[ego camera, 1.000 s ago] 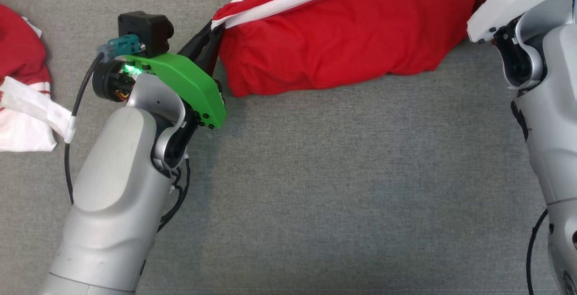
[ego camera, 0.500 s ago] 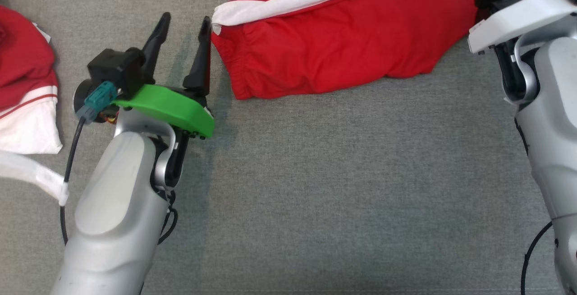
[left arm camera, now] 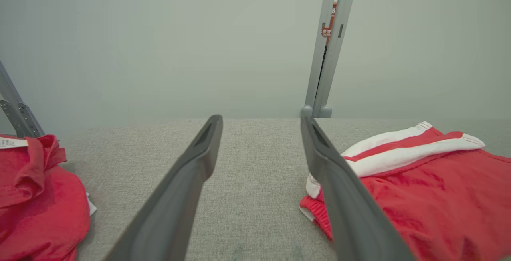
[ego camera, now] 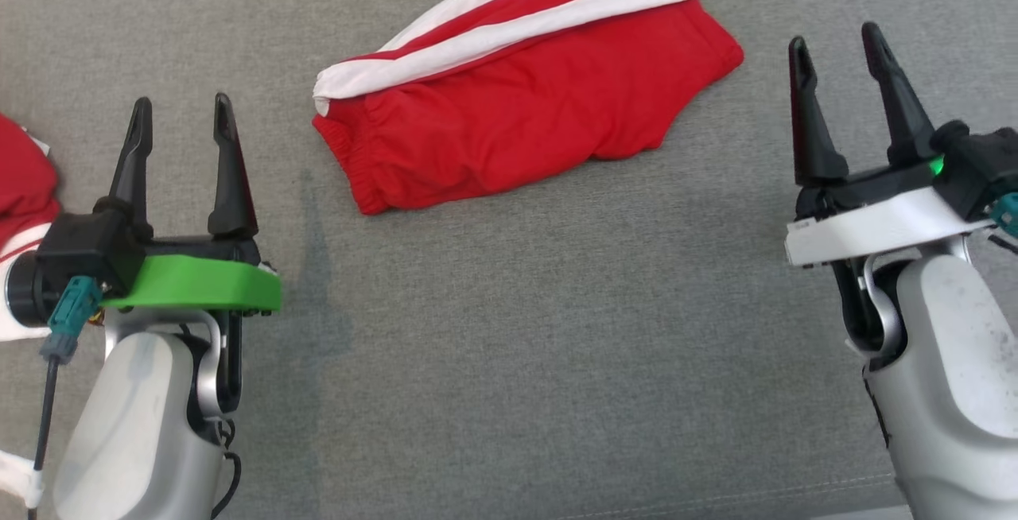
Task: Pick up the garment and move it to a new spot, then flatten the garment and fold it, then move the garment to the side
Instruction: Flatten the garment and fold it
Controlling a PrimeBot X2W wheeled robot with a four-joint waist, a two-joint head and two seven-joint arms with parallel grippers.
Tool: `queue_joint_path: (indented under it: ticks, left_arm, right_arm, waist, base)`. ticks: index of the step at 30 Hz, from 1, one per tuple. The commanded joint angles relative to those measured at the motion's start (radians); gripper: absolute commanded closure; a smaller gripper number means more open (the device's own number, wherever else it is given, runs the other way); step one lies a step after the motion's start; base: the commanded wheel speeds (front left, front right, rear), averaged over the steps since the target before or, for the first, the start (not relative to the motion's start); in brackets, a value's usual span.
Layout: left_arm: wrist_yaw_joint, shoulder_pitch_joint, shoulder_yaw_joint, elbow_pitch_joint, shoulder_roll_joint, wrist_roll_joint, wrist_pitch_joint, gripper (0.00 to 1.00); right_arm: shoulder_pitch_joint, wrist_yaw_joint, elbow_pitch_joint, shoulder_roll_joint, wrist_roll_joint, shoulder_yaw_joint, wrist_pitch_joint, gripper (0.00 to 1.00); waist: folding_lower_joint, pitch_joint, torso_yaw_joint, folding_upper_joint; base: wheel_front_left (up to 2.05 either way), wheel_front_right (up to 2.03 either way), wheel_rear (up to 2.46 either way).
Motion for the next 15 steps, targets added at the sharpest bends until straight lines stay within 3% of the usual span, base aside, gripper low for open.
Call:
queue_joint_path:
  ticks: [1,15]
  left_arm:
    - [0.008,0.031,0.01,-0.012,0.012,0.008,-0.006,0.0]
    - [0.041,0.13,0.019,-0.065,0.02,-0.005,0.001,0.0]
  right_arm:
    - [0.03,-0.001,-0.018,0.004,-0.007,-0.001,0.001,0.0]
    - [0.135,-0.001,-0.109,0.023,-0.007,-0.026,0.057,0.0]
  waist:
    - [0.0,-0.041,-0.042,0.0]
    - [0.0,-0.067,-0.059,0.0]
  base:
    - [0.0,0.0,0.0]
    - [0.0,0.0,0.0]
